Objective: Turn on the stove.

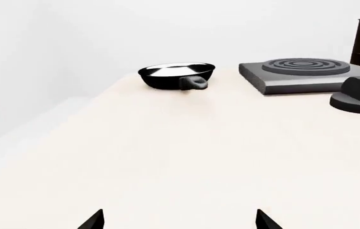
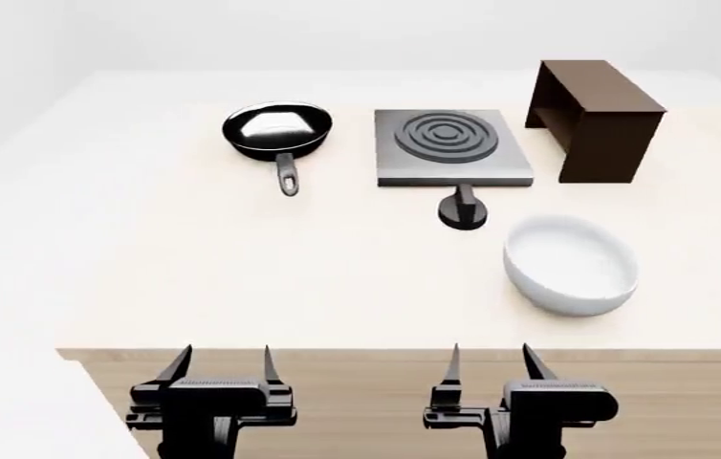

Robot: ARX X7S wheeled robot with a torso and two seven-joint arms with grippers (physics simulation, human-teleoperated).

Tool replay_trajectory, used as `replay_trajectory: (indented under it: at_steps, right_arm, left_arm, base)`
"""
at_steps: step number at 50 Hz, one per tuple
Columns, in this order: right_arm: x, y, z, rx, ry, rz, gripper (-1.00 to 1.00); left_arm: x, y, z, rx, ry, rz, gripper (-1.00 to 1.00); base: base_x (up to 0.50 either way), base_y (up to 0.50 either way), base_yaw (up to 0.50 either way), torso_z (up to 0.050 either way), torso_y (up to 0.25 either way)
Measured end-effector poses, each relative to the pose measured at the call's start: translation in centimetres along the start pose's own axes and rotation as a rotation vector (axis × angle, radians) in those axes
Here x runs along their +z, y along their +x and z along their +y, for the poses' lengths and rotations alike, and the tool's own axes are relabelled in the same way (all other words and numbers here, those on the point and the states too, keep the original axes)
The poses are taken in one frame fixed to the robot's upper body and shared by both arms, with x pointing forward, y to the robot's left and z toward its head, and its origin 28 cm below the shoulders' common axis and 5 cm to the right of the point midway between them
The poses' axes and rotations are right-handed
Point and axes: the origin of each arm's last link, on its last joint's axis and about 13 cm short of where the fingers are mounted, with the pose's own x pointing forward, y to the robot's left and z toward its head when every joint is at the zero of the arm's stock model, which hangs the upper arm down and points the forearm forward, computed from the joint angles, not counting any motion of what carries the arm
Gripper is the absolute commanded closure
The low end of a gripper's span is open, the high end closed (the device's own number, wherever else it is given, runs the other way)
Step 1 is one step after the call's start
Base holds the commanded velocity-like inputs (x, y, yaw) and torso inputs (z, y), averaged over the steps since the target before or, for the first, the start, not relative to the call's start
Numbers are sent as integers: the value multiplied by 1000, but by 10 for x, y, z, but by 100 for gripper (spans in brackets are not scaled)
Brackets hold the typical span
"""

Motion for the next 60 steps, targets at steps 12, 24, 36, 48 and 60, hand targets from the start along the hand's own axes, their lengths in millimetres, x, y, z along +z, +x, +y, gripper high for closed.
replay_trajectory:
  at_steps: [12,24,36,48,60]
  right_arm:
    - [0,0,0,3,-2,0,-100]
    - [0,0,2,7,4,1,-100]
    - [2,-1,1,0,4,-2,-100]
    - [2,-2,1,8,11,0,-100]
    - [2,-1,1,10,21,2,-100]
  left_arm:
    - [0,0,0,0,1,0,-100]
    - [0,0,1,2,5,0,-100]
    - [0,-1,0,2,3,0,-100]
    - [0,-1,0,1,2,2,-100]
    - [0,0,0,1,3,1,-100]
  base:
    - [0,500,0,0,0]
    - [0,375,0,0,0]
    - [0,0,0,0,0]
    - [62,0,0,0,0]
    - [500,0,0,0,0]
